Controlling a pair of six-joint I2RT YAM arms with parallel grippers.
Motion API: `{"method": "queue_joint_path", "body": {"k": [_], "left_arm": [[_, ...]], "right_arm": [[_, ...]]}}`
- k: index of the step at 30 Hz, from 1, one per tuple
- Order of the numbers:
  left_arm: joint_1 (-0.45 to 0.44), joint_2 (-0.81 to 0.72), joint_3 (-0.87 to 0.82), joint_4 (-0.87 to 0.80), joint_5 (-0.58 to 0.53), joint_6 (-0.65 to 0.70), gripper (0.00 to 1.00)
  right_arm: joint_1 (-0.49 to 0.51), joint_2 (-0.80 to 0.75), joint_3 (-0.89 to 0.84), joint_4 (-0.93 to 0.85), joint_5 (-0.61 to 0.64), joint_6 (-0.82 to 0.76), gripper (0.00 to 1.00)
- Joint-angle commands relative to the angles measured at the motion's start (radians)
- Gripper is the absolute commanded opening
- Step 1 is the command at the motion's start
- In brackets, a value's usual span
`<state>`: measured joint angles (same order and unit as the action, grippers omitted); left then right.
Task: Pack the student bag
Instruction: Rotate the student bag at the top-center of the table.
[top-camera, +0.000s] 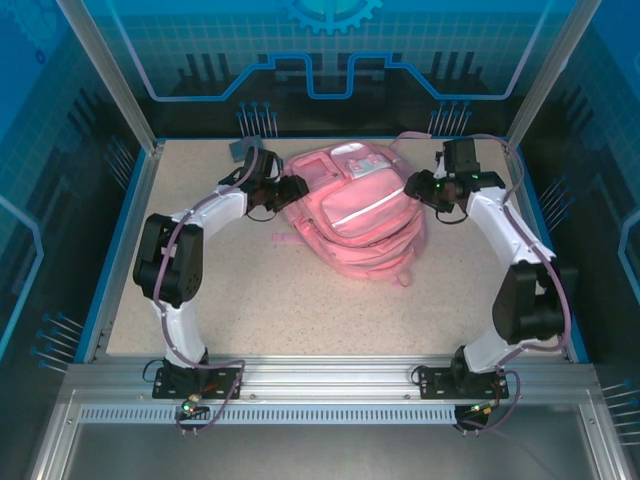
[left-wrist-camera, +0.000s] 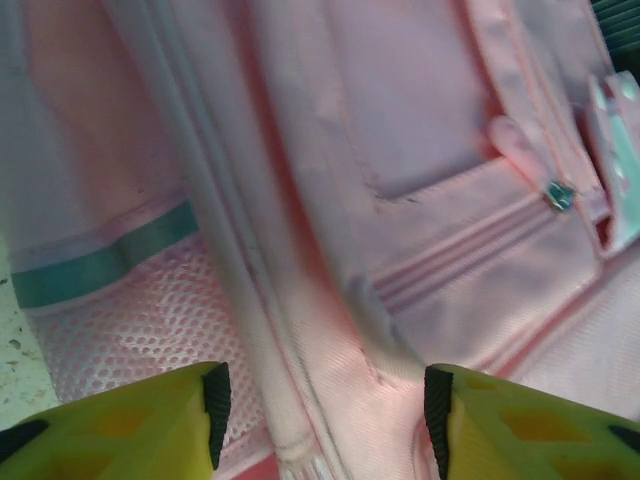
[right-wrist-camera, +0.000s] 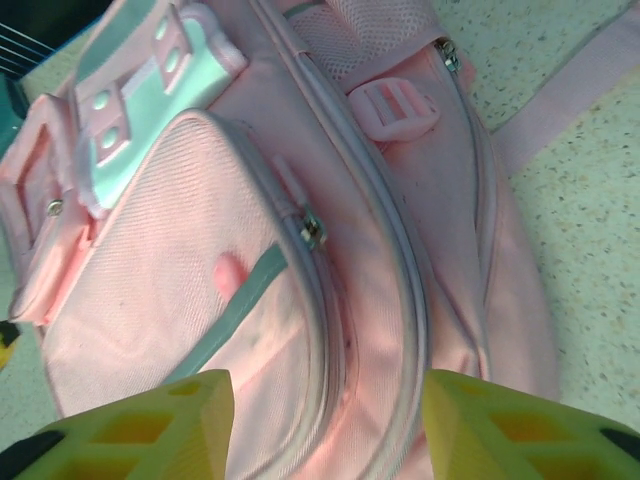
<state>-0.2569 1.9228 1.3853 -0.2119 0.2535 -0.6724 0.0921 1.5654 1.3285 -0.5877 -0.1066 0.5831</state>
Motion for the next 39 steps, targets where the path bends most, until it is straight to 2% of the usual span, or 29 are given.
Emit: {"method": "queue_joint_path", "body": {"k": [1,6,9,12,16,18,20,23,28,32,36,39], "left_arm": [[0.008,0.034,0.012,-0.006,-0.012,-0.097,0.49],[0.008,0.050,0.000,0.023,0.006,-0.122,0.46],[0.007,0.072,-0.003,0.054,0.047,-0.137,0.37],[0.003,0.077,-0.016,0.087,0.074,-0.142,0.23],[-0.018,0.054,-0.051,0.126,0.109,-0.127,0.05],[-0.036,0.040,-0.072,0.146,0.133,-0.125,0.00],[-0.064,0.021,-0.105,0.165,0.153,-0.132,0.00],[-0.120,-0.009,-0.152,0.206,0.180,-0.156,0.00],[-0.212,-0.044,-0.183,0.239,0.180,-0.193,0.00],[-0.235,-0.075,-0.211,0.272,0.181,-0.221,0.00],[-0.234,-0.096,-0.230,0.278,0.186,-0.219,0.00],[-0.235,-0.101,-0.241,0.280,0.191,-0.216,0.00]], "right_arm": [[0.032,-0.091,-0.053,-0.027,0.007,0.015,0.53],[0.169,-0.177,-0.143,-0.016,-0.017,0.076,0.53],[0.288,-0.198,-0.194,0.009,0.005,0.132,0.53],[0.401,-0.203,-0.225,0.026,0.059,0.182,0.51],[0.541,-0.188,-0.224,0.011,0.156,0.239,0.48],[0.607,-0.172,-0.216,-0.001,0.218,0.269,0.47],[0.658,-0.150,-0.206,-0.022,0.285,0.312,0.45],[0.709,-0.123,-0.203,-0.005,0.318,0.371,0.43],[0.752,-0.051,-0.145,-0.030,0.365,0.468,0.35],[0.759,-0.007,-0.125,-0.050,0.420,0.538,0.29],[0.754,0.008,-0.130,-0.072,0.497,0.596,0.30],[0.741,0.032,-0.119,-0.085,0.518,0.609,0.37]]}}
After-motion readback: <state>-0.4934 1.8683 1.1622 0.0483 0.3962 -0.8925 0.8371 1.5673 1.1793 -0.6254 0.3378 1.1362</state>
